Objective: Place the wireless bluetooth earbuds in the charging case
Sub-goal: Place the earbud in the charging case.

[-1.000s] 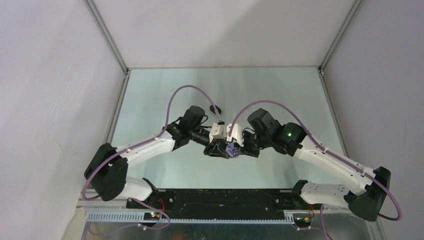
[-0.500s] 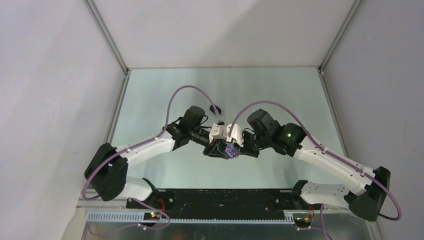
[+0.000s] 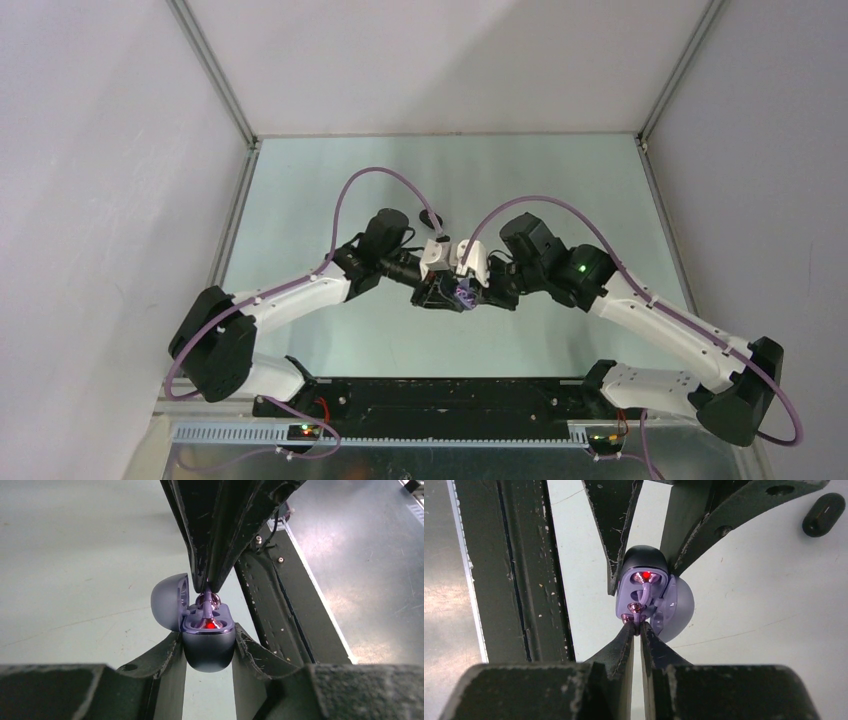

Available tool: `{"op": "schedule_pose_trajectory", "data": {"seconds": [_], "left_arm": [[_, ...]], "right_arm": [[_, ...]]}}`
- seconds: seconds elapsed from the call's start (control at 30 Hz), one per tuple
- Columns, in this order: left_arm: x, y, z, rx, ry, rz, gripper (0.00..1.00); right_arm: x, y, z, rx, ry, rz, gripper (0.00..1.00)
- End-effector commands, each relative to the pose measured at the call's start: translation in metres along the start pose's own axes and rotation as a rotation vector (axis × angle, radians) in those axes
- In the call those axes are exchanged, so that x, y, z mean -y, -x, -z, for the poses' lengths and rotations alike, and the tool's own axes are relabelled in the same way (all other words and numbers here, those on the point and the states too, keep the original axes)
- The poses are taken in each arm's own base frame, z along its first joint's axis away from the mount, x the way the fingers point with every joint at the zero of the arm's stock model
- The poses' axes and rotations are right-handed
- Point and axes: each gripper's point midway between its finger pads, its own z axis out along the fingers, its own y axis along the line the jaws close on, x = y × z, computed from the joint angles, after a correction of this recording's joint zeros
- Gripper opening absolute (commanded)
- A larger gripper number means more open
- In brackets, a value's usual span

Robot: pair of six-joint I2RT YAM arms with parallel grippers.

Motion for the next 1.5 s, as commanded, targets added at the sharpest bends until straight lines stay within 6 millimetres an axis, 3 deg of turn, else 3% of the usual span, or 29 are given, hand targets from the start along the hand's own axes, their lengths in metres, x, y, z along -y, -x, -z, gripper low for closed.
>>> {"op": "schedule_pose_trajectory", "data": {"seconds": [0.0, 0.23, 0.47, 1.03, 1.17, 1.33, 1.47], "left_arm": [[-0.004, 0.036, 0.001, 0.090, 0.014, -0.088, 0.04], [-0.004, 0.037, 0.002, 0.094, 0.012, -0.085, 0.04], [-0.003, 0.038, 0.001, 0.097, 0.009, -0.086, 0.04], [-0.003, 0.037, 0.002, 0.096, 0.008, -0.082, 0.05], [-0.004, 0.036, 0.001, 0.095, 0.008, -0.083, 0.05], [-0.003, 0.036, 0.001, 0.093, 0.004, -0.085, 0.05], [-0.002, 0.036, 0.001, 0.093, 0.001, -0.084, 0.05]], "right_arm": [[0.000, 0.010, 0.006, 0.063, 0.007, -0.007, 0.13], [0.005, 0.009, 0.008, 0.066, -0.012, -0.009, 0.13], [0.006, 0.017, 0.024, 0.139, -0.004, -0.041, 0.13], [0.005, 0.015, 0.022, 0.140, 0.015, -0.054, 0.15], [0.004, 0.025, 0.038, 0.193, 0.010, -0.051, 0.19], [0.019, 0.031, 0.062, 0.269, -0.079, -0.083, 0.27], [0.041, 0.025, 0.053, 0.256, -0.166, -0.127, 0.28]]}}
